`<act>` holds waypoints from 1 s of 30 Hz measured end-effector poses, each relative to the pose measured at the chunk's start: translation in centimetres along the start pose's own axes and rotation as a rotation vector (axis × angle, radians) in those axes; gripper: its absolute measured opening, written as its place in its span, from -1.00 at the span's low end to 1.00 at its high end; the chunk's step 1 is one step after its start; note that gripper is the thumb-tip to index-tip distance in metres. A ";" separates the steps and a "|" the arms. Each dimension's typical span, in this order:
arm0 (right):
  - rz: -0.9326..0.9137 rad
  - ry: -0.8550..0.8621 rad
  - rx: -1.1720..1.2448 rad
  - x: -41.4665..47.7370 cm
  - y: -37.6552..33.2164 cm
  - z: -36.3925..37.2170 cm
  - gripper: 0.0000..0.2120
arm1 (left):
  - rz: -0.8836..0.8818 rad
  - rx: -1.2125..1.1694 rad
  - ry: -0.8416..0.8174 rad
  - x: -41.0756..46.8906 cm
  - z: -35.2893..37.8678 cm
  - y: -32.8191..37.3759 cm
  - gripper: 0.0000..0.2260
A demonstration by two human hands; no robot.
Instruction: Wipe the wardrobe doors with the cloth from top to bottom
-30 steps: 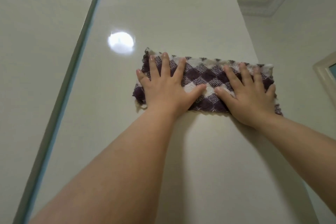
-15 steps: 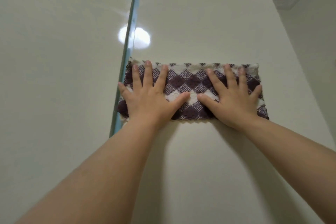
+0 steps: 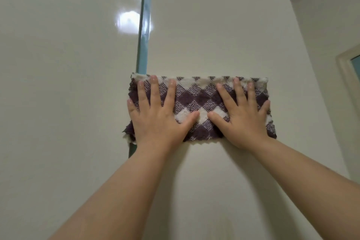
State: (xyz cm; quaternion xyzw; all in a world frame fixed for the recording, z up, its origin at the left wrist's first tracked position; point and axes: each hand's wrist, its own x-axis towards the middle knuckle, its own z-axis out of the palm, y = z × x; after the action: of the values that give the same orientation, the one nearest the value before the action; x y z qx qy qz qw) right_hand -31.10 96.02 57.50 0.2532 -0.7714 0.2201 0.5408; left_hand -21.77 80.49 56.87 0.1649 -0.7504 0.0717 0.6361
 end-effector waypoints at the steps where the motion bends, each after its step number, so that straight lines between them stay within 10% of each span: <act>1: 0.010 -0.013 0.043 0.0 -0.1 -0.4 -0.28 | -0.002 0.008 -0.004 -0.3 0.0 0.1 -0.23; 30: 0.083 0.067 0.026 -2.2 16.8 -0.3 -0.28 | 0.071 0.033 0.049 -2.9 5.1 16.5 -0.17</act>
State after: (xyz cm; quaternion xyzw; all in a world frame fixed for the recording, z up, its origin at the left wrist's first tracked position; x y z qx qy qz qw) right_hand -40.78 109.60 54.38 0.2202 -0.7599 0.2607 0.5532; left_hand -31.73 94.75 54.83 0.1467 -0.7386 0.1106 0.6487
